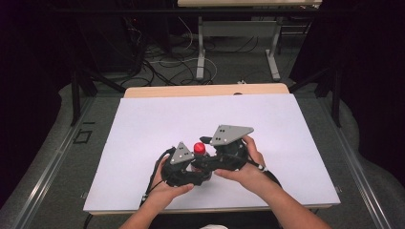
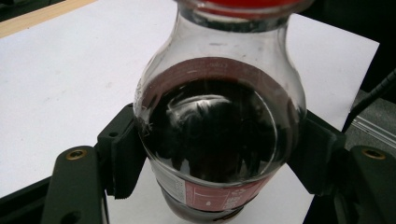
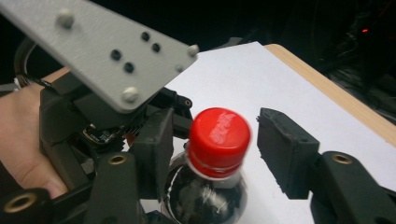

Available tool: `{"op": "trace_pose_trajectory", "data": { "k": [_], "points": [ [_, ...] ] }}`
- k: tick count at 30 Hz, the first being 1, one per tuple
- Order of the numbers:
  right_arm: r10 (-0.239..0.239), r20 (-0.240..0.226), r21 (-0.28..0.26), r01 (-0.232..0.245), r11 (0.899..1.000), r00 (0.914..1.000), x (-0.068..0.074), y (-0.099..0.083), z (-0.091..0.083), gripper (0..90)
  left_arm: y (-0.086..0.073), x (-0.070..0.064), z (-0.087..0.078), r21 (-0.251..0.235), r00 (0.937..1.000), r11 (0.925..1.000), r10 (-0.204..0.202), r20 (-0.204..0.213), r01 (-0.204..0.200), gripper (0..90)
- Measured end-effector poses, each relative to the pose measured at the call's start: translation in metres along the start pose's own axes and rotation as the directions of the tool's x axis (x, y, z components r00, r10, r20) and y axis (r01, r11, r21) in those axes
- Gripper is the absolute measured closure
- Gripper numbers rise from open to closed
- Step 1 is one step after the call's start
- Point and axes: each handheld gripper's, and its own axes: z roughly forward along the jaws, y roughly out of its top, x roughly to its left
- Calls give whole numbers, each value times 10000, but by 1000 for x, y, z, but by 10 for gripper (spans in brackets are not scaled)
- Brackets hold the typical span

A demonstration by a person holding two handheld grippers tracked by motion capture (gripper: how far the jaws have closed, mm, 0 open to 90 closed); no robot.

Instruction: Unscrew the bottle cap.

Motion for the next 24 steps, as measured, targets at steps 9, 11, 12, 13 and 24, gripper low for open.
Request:
{"op": "trace_pose_trajectory", "data": {
  "k": [9,11,12,13,24],
  "points": [
    [79,427,34,-80,10000,9991,5,-1,7,591,-1,-1,1,29,9999,9999,131,-16,-131,301],
    [181,141,-53,-181,9998,9997,0,-1,8,604,-1,0,1,98,9998,9998,192,-1,-192,301],
    [126,-136,-26,-126,9999,9998,-3,-1,9,607,-1,0,1,133,9997,9996,232,-41,-231,301],
    [-72,-694,-57,68,10000,9976,-10,0,9,610,-1,0,1,54,9997,9997,236,20,-237,301],
    [-412,-2549,-304,345,9989,9661,-36,-1,6,610,1,-1,-2,33,9993,9995,313,223,-314,302]
  ]
}}
